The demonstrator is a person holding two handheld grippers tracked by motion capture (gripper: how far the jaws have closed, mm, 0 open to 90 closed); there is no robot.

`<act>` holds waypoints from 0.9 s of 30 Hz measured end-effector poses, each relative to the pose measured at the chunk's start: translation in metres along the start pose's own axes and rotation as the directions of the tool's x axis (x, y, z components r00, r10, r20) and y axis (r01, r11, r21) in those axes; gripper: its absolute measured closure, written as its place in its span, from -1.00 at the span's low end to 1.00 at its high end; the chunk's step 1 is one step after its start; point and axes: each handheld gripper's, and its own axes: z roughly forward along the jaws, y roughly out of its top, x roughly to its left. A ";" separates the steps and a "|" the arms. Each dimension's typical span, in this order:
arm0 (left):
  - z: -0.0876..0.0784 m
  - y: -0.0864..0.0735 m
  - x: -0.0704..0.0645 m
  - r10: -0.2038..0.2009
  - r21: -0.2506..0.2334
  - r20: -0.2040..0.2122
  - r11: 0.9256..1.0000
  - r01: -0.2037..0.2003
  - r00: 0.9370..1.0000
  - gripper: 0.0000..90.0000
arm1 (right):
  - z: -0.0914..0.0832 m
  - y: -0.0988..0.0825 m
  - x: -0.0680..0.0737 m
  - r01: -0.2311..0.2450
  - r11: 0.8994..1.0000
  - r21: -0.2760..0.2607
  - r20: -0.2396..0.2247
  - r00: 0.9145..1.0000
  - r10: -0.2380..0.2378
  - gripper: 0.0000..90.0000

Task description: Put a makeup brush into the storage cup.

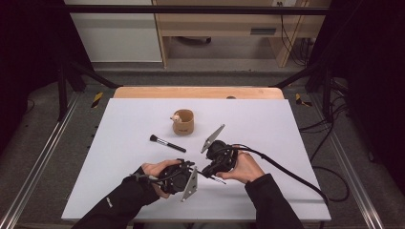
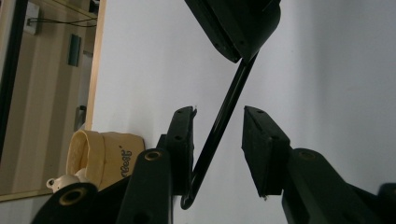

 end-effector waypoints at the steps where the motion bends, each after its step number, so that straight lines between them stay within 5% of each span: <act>1: 0.000 0.000 0.000 0.003 0.000 -0.002 1.000 -0.003 1.000 0.46 | 0.000 0.000 0.000 0.000 1.000 -0.001 0.001 1.000 0.000 0.90; 10: 0.000 0.001 -0.002 0.038 -0.007 -0.002 0.999 -0.038 0.999 0.71 | -0.001 0.000 0.000 0.002 1.000 -0.001 -0.011 1.000 -0.002 0.90; 27: 0.001 0.003 -0.007 0.115 0.008 0.023 0.993 -0.115 0.993 0.87 | -0.001 -0.001 0.000 0.007 1.000 0.000 -0.023 1.000 -0.007 0.90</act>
